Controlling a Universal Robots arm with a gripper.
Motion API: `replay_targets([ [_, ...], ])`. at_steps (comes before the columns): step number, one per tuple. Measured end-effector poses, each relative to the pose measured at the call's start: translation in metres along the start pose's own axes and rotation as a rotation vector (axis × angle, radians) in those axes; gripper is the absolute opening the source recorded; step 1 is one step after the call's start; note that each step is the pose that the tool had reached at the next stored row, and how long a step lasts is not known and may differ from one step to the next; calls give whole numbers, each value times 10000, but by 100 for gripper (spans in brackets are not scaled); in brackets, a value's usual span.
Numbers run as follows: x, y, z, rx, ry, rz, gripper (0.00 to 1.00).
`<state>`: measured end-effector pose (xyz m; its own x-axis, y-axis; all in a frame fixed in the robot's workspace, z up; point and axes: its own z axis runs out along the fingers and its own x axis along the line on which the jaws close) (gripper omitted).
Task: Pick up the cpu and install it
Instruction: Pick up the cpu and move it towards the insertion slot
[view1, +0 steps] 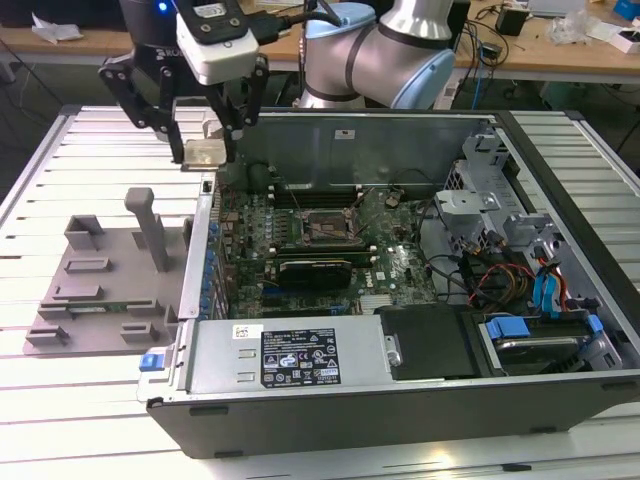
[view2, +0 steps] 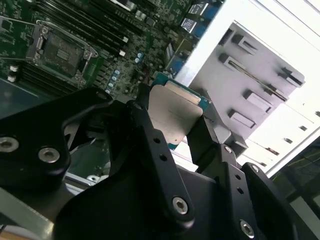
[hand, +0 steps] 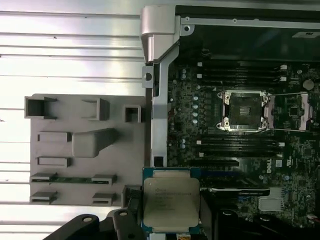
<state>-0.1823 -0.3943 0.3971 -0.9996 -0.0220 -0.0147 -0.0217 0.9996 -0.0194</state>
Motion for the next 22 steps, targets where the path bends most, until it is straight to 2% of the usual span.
replay_targets([
  [9,-285,-6,47,6,11,-1,55],
  [10,-336,-6,60,11,15,-1,55],
  [13,-425,-6,95,22,24,-3,55],
  [22,-644,-4,194,37,39,-2,55],
])
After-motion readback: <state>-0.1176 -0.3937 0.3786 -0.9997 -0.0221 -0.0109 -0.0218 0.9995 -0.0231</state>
